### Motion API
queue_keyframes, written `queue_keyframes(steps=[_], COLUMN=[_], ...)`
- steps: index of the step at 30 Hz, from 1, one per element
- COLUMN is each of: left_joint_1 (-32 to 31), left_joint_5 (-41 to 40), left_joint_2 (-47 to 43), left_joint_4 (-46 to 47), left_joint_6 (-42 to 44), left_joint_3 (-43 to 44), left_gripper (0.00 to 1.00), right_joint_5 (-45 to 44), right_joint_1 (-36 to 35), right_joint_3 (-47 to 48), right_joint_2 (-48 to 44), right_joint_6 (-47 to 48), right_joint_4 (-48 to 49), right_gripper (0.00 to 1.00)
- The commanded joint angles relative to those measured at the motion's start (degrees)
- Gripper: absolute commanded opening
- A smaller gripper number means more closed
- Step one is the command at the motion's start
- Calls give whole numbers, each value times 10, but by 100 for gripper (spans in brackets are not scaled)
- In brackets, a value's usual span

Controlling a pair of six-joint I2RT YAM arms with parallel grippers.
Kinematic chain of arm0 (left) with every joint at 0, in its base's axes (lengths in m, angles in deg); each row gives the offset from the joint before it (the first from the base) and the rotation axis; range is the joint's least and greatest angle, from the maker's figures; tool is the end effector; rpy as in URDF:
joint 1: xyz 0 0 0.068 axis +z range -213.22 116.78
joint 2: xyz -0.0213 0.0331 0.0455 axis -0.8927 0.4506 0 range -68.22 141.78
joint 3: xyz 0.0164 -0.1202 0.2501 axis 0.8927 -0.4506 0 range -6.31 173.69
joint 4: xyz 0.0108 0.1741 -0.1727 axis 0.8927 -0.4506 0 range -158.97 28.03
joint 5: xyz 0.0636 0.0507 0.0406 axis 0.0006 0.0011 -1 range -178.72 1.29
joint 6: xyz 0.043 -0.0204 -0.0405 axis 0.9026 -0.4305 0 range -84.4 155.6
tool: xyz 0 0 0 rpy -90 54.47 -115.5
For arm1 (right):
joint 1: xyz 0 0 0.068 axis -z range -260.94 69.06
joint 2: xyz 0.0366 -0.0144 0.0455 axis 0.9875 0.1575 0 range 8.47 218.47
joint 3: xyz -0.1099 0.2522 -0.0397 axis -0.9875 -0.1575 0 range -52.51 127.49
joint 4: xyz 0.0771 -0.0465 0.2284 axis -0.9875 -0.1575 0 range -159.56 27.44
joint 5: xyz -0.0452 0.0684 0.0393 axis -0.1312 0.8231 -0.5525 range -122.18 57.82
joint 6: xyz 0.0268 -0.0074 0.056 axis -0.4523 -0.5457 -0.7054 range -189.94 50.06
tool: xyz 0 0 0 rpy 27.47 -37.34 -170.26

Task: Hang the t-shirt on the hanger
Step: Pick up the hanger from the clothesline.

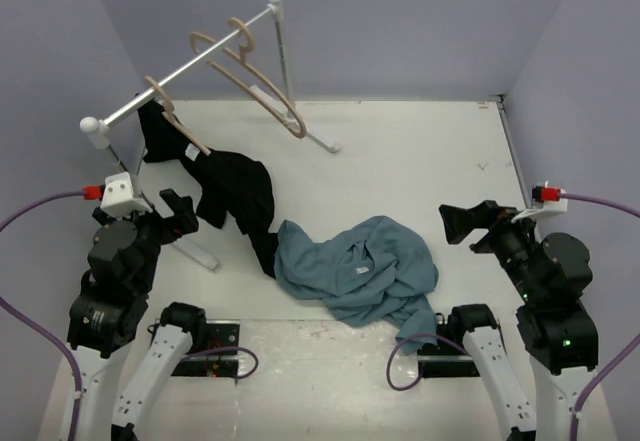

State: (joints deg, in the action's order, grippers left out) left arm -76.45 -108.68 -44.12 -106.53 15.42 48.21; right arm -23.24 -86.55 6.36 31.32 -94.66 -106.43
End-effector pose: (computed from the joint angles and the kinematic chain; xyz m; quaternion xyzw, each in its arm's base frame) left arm 0.0575 0.0032 0.3617 -0.1535 0.7689 -0.0431 0.6192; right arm 0.0398 0.0113 0.3841 0.0742 0.7496 0.2281 0.6169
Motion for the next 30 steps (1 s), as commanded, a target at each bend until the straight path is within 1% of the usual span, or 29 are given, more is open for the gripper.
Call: queue_keyframes(steps=[1, 4, 8, 11, 13, 15, 16, 18, 20, 24, 28, 29, 30], left_joint_1=[4, 4, 4, 4, 4, 4, 4, 4, 4, 4, 4, 4, 4], left_joint_5=[0, 3, 21, 35, 47, 56, 59, 60, 63, 55, 53, 52, 52], left_joint_2=[5, 8, 13, 22, 30, 36, 39, 43, 40, 32, 34, 34, 36], left_joint_4=[12, 12, 18, 21, 24, 24, 23, 22, 25, 22, 22, 22, 21], left_joint_6=[6, 5, 0, -9, -13, -16, -17, -20, -22, -26, -27, -27, -27], left_joint_3=[3, 3, -1, -6, -8, -10, -10, -11, -12, -12, -12, -12, -11], left_gripper=[100, 100, 100, 100, 100, 100, 100, 100, 100, 100, 100, 100, 100], right_joint_5=[21, 40, 101, 212, 233, 236, 232, 220, 190, 122, 55, 46, 43], right_joint_1=[2, 2, 2, 2, -9, -26, -39, -74, -112, -183, -251, -263, -274], right_joint_3=[1, -6, -27, -24, 16, 49, 90, 209, 301, 473, 630, 660, 680], right_joint_2=[11, 18, 42, 120, 192, 276, 324, 435, 529, 692, 829, 872, 893], right_joint_6=[-8, -12, -20, -26, -19, 5, 29, 87, 126, 167, 195, 204, 208], right_joint_4=[38, 53, 141, 237, 274, 287, 275, 241, 206, 122, 87, 79, 69], right_gripper=[99, 99, 99, 99, 99, 99, 99, 99, 99, 98, 94, 93, 92])
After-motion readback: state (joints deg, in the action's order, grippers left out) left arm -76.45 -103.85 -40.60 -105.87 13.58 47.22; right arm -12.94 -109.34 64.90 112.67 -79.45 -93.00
